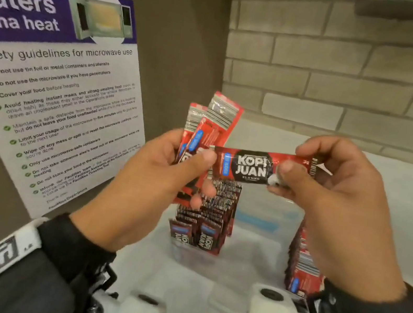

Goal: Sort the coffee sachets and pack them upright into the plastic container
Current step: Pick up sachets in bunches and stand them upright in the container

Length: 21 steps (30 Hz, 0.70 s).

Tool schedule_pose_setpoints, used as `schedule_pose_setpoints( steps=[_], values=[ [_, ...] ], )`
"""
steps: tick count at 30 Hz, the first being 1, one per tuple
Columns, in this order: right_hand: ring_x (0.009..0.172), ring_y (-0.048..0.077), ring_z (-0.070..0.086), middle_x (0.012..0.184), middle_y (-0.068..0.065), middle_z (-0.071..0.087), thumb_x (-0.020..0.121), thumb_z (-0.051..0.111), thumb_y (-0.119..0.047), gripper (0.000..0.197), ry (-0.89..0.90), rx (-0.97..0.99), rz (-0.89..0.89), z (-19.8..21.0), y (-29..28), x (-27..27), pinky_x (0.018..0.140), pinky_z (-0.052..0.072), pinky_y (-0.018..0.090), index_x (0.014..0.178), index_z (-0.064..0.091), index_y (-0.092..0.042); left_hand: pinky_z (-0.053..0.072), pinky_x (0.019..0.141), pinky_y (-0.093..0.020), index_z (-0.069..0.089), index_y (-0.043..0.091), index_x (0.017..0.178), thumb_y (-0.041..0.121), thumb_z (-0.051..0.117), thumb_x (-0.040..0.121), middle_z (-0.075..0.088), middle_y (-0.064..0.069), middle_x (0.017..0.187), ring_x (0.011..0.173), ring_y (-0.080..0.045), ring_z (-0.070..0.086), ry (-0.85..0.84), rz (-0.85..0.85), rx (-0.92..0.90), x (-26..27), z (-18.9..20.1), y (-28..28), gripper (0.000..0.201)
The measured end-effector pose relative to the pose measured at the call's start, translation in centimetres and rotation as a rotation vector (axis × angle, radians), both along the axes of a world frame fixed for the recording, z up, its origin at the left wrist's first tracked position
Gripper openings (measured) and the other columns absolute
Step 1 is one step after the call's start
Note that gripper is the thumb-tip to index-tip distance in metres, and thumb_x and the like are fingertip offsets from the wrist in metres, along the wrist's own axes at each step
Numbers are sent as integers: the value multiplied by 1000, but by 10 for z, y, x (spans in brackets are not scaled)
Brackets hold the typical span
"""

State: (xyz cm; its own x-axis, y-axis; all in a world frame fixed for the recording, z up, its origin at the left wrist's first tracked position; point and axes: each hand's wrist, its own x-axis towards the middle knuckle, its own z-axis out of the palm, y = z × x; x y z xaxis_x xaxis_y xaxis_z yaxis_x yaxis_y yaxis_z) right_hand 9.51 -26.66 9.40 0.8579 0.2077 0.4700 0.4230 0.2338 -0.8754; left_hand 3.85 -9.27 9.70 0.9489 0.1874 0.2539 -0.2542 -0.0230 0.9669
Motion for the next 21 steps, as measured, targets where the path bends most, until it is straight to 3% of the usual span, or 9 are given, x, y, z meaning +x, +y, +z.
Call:
schedule_pose_setpoints(
  steps=[2,4,8,10,14,18,21],
  values=[
    [67,18,63,75,3,58,79,66,4,23,14,-135,49,-1,-2,-1,66,55,31,80,56,-17,43,46,-20,57,18,89,15,58,88,62,-3,66,53,-11,53,-53,72,9,8,-4,3,3],
    [70,22,60,78,5,59,76,70,-4,22,-17,-373,39,-5,-2,-3,69,52,34,85,58,-20,44,48,-21,57,19,91,11,56,92,62,0,69,54,-9,53,-90,120,107,10,-9,6,9],
    [79,4,54,89,-12,59,76,72,-17,23,-178,-560,-145,-12,5,-8,67,41,11,89,59,-30,49,56,-24,57,32,90,22,60,89,63,12,72,57,-5,58,-177,163,529,9,-17,8,11],
    [71,5,52,81,-12,60,77,71,-14,20,-231,-562,-172,-13,14,-9,63,40,11,85,60,-29,49,58,-23,57,31,94,26,59,87,62,18,75,59,-4,59,-200,148,569,9,-19,5,9],
    [59,6,53,67,-10,58,77,67,-6,20,-248,-609,-97,-23,28,-5,57,45,18,79,61,-25,48,56,-20,58,29,99,21,59,87,63,17,75,58,-3,58,-244,118,476,8,-29,5,14],
    [58,3,53,71,-9,62,76,68,-6,19,-231,-565,-72,-26,28,-4,56,44,13,72,62,-23,50,55,-24,54,28,93,18,55,94,62,8,74,58,-7,57,-232,172,267,2,-39,14,11],
    [57,2,53,65,-8,61,77,69,-6,19,-153,-550,-55,-36,27,-1,56,41,11,70,60,-22,48,54,-21,49,25,91,19,45,98,61,9,73,57,-6,54,-198,227,60,0,-41,28,10]
  ],
)
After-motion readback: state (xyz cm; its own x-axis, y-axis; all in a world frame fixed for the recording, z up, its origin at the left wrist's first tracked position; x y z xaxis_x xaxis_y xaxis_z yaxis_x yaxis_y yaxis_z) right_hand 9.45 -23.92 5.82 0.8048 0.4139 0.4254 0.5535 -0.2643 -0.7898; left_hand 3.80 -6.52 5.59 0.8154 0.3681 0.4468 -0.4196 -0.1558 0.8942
